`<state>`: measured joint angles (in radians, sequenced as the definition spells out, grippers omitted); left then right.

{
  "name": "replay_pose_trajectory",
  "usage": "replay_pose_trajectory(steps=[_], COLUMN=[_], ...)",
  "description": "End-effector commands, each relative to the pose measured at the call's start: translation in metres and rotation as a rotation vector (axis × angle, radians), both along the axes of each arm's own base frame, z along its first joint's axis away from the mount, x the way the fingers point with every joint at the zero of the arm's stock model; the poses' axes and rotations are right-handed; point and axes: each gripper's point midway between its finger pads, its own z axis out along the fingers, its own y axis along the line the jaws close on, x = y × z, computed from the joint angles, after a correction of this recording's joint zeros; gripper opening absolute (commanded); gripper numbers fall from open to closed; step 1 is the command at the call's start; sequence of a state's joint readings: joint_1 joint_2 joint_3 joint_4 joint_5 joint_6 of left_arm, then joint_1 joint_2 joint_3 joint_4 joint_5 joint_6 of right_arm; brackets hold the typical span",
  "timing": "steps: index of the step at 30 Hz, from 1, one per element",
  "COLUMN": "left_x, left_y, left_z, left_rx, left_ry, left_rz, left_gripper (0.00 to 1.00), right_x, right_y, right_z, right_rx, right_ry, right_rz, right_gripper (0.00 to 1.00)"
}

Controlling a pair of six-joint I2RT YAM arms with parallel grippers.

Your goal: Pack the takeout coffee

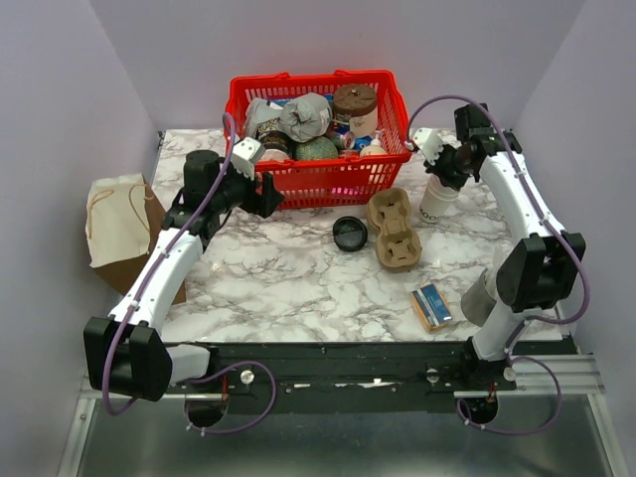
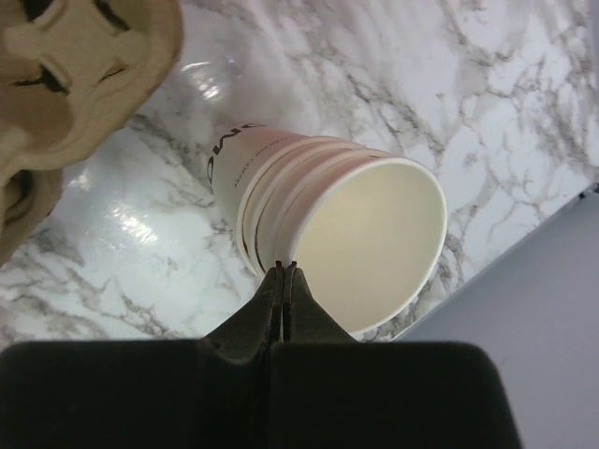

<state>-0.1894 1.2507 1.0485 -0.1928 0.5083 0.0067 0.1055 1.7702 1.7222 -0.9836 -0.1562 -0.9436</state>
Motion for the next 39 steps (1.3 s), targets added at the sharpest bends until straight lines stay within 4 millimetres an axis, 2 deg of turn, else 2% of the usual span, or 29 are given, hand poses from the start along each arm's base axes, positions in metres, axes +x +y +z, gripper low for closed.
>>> replay_pose_trajectory(steps=[1, 2, 5, 7, 10, 12, 14, 16, 17, 18, 19, 20, 21, 22, 23, 24, 25, 26, 28, 29, 30, 31, 32, 33, 34, 35, 37, 38, 39], left_x=[0.002, 0.002, 0.002, 0.001, 0.002, 0.003, 0.004, 0.003, 0.003, 0.004, 0.004, 0.004, 0.005, 0.005, 0.006, 0.008, 0.008, 0.008, 0.009, 0.008, 0.009, 0.009, 0.010, 0.010, 0.011, 0.011, 0.012, 0.013, 0.013], left_y=[-0.003, -0.003, -0.003, -0.003, -0.003, -0.003, -0.004, -0.006, -0.007, -0.007, -0.007, -0.008, -0.008, -0.008, -0.009, -0.008, -0.008, -0.008, -0.008, -0.011, -0.011, -0.012, -0.013, -0.013, -0.014, -0.014, -0.015, -0.015, -0.015], left_z=[0.001, 0.000, -0.001, -0.001, -0.002, -0.001, -0.001, 0.000, -0.001, 0.001, 0.001, 0.002, 0.002, 0.003, 0.003, 0.005, 0.004, 0.004, 0.004, 0.004, 0.003, 0.003, 0.003, 0.003, 0.005, 0.006, 0.006, 0.007, 0.006], left_rx=[-0.028, -0.027, -0.028, -0.028, -0.030, -0.033, -0.036, -0.046, -0.047, -0.048, -0.047, -0.047, -0.047, -0.049, -0.046, -0.045, -0.044, -0.043, -0.048, -0.054, -0.059, -0.062, -0.063, -0.065, -0.068, -0.069, -0.071, -0.070, -0.070], left_ry=[0.008, 0.009, 0.013, 0.012, 0.016, 0.016, 0.016, 0.021, 0.024, 0.021, 0.023, 0.022, 0.021, 0.019, 0.017, 0.012, 0.013, 0.013, 0.013, 0.015, 0.023, 0.025, 0.026, 0.026, 0.022, 0.019, 0.021, 0.019, 0.019], left_rz=[-0.004, -0.004, -0.002, -0.003, 0.000, 0.001, 0.004, -0.007, -0.011, -0.011, -0.008, -0.009, -0.011, -0.017, -0.018, -0.014, -0.010, -0.008, -0.008, -0.020, -0.018, -0.020, -0.022, -0.023, -0.022, -0.024, -0.023, -0.022, -0.022], left_gripper=[0.81, 0.81, 0.81, 0.81, 0.82, 0.82, 0.82, 0.82, 0.82, 0.82, 0.82, 0.82, 0.82, 0.82, 0.82, 0.82, 0.82, 0.82, 0.82, 0.82, 0.82, 0.82, 0.82, 0.82, 0.82, 0.82, 0.82, 0.82, 0.82], right_x=[0.039, 0.043, 0.037, 0.039, 0.022, 0.034, 0.032, 0.032, 0.037, 0.047, 0.048, 0.042, 0.032, 0.025, 0.029, 0.032, 0.040, 0.045, 0.040, 0.024, 0.024, 0.028, 0.038, 0.037, 0.030, 0.014, 0.025, 0.044, 0.036], right_y=[-0.012, -0.012, -0.011, -0.013, -0.005, -0.010, 0.001, 0.000, 0.001, 0.000, 0.003, 0.001, 0.000, -0.006, -0.016, -0.015, -0.008, -0.006, -0.015, -0.016, -0.008, -0.005, -0.011, -0.015, -0.012, 0.005, -0.005, -0.019, -0.023], right_z=[0.046, 0.056, 0.048, 0.055, 0.026, 0.054, 0.062, 0.042, 0.053, 0.089, 0.095, 0.084, 0.047, 0.028, 0.028, 0.040, 0.068, 0.080, 0.054, 0.045, 0.044, 0.058, 0.061, 0.056, 0.047, 0.058, 0.058, 0.064, 0.046], right_rx=[-0.013, -0.005, -0.024, -0.025, -0.120, -0.135, -0.062, -0.141, -0.121, -0.042, 0.010, 0.003, -0.115, -0.206, -0.267, -0.202, -0.122, -0.081, -0.201, -0.214, -0.129, -0.076, -0.090, -0.119, -0.114, -0.021, -0.051, -0.122, -0.166], right_ry=[-0.277, -0.321, -0.293, -0.315, -0.199, -0.304, -0.286, -0.183, -0.204, -0.284, -0.295, -0.251, -0.153, -0.088, -0.098, -0.130, -0.205, -0.255, -0.187, -0.094, -0.053, -0.079, -0.120, -0.113, -0.064, -0.007, -0.038, -0.132, -0.090], right_rz=[-0.086, -0.097, -0.068, -0.083, 0.033, -0.013, 0.011, 0.051, 0.031, -0.020, -0.018, -0.016, 0.079, 0.104, 0.074, 0.043, 0.037, 0.030, 0.078, 0.096, 0.097, 0.066, 0.019, 0.026, 0.047, 0.102, -0.009, -0.061, -0.029], right_gripper=[0.01, 0.01, 0.01, 0.01, 0.01, 0.01, 0.01, 0.01, 0.00, 0.00, 0.01, 0.01, 0.00, 0.00, 0.01, 0.00, 0.01, 0.01, 0.01, 0.00, 0.01, 0.01, 0.01, 0.00, 0.01, 0.01, 0.01, 0.00, 0.00])
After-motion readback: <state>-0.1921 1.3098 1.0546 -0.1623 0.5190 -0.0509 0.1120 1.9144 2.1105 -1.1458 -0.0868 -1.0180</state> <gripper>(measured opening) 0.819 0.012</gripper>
